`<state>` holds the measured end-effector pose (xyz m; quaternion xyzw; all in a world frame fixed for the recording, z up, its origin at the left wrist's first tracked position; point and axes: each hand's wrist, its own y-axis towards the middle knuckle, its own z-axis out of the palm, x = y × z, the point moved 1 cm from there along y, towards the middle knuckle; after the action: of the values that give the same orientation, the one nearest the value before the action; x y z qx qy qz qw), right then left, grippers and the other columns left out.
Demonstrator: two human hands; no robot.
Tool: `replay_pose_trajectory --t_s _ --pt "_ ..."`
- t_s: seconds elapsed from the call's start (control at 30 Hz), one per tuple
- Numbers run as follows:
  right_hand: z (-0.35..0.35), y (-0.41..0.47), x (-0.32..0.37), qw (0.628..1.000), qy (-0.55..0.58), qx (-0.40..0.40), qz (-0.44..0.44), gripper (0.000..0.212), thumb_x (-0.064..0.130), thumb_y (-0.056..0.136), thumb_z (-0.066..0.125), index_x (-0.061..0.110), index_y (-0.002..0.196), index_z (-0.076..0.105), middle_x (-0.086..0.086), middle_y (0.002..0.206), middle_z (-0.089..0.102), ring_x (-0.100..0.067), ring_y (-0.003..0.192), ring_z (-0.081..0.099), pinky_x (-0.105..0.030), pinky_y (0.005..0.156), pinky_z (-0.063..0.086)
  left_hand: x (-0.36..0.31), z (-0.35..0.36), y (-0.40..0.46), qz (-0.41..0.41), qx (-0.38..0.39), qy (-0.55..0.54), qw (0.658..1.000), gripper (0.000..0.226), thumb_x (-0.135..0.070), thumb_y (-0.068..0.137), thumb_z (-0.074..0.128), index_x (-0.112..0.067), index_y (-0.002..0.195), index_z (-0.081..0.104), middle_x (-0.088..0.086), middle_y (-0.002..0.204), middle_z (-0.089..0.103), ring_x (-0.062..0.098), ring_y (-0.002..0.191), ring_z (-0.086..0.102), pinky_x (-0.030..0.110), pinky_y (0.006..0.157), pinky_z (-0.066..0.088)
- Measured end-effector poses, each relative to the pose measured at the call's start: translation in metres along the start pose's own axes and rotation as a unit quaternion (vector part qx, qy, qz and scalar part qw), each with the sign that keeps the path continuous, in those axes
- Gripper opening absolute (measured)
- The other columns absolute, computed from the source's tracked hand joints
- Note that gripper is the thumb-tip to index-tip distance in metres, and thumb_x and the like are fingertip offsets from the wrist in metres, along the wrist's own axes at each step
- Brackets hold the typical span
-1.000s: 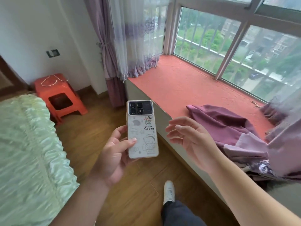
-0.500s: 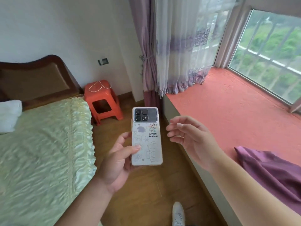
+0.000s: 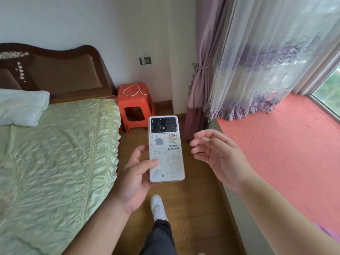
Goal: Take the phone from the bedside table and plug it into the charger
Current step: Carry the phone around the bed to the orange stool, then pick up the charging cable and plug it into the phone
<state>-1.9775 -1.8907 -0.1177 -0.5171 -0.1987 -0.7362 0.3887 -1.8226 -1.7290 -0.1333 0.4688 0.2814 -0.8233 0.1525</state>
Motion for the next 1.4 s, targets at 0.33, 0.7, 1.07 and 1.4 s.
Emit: replay_pose_trajectory --t_s 0.33,0.7,1.07,1.4 --pt "0.059 0.214 0.0 0.999 -0.047 0.015 0.017 0.018 0.019 0.084 0.057 0.014 0.097 0.069 -0.01 0.092 0.07 -0.024 0.085 0.062 -0.038 0.081 0.05 -0.083 -0.086 0.174 -0.007 0.002 -0.022 1.0 0.05 -0.003 0.071 0.06 -0.015 0.119 0.054 0.017 0.112 0.071 0.036 0.102 0.067 0.05 0.077 0.046" --pt "0.127 0.391 0.006 0.997 -0.044 0.056 0.015 0.015 0.018 0.085 0.057 0.016 0.094 0.069 -0.009 0.092 0.069 -0.021 0.083 0.063 -0.033 0.075 0.051 -0.182 -0.167 0.31 0.041 -0.05 -0.084 0.994 0.037 -0.001 0.07 0.061 -0.02 0.101 0.064 0.017 0.115 0.07 0.033 0.098 0.069 0.037 0.053 0.054" --pt "0.12 0.581 -0.002 0.995 -0.027 0.084 0.037 0.019 0.02 0.085 0.056 0.012 0.098 0.066 -0.007 0.091 0.07 -0.023 0.083 0.061 -0.036 0.078 0.049 -0.227 -0.197 0.466 0.051 -0.122 -0.072 0.989 0.035 -0.004 0.069 0.059 -0.018 0.101 0.06 0.015 0.112 0.073 0.035 0.101 0.069 0.041 0.058 0.057" --pt "0.102 0.781 0.005 0.987 0.009 0.138 0.087 0.021 0.018 0.085 0.054 0.01 0.1 0.067 -0.01 0.091 0.069 -0.023 0.08 0.062 -0.037 0.077 0.047 -0.296 -0.192 0.633 0.073 -0.193 -0.088 0.974 0.031 0.001 0.067 0.059 -0.025 0.082 0.067 0.011 0.104 0.076 0.035 0.094 0.072 0.046 0.062 0.06"
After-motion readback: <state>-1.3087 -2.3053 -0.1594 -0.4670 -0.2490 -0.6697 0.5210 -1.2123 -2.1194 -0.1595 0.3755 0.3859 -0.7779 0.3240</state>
